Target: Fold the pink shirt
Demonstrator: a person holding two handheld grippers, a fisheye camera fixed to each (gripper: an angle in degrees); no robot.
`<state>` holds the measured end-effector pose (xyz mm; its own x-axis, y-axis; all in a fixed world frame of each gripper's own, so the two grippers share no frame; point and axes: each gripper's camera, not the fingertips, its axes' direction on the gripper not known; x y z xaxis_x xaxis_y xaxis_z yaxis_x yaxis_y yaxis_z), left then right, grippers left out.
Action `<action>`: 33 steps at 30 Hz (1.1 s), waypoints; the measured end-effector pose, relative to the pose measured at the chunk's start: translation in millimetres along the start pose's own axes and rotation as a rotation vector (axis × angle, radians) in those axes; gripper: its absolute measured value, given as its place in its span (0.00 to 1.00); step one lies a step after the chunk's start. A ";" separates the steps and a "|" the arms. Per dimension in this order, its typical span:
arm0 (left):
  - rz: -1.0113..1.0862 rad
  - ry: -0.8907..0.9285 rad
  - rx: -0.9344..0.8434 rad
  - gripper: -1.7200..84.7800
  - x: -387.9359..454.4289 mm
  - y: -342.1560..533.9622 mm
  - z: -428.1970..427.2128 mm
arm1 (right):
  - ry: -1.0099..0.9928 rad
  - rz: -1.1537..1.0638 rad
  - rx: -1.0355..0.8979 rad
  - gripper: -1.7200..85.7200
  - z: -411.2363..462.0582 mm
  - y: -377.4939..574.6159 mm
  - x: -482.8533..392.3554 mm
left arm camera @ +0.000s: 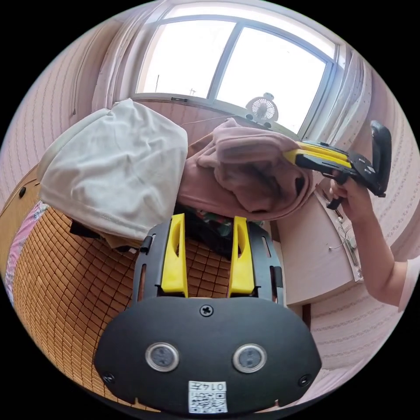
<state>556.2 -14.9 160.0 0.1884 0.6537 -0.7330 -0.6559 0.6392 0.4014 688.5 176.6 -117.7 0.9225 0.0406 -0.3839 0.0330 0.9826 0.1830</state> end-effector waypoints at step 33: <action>0.376 -0.182 0.281 0.02 136.4 105.9 -227.6 | -0.348 0.092 0.673 0.07 -173.7 103.0 27.1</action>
<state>346.1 49.7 -22.4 0.1177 0.9037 -0.4117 -0.4855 0.4140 0.7700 650.1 310.4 -266.5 0.9972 -0.0522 -0.0530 0.0742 0.6513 0.7552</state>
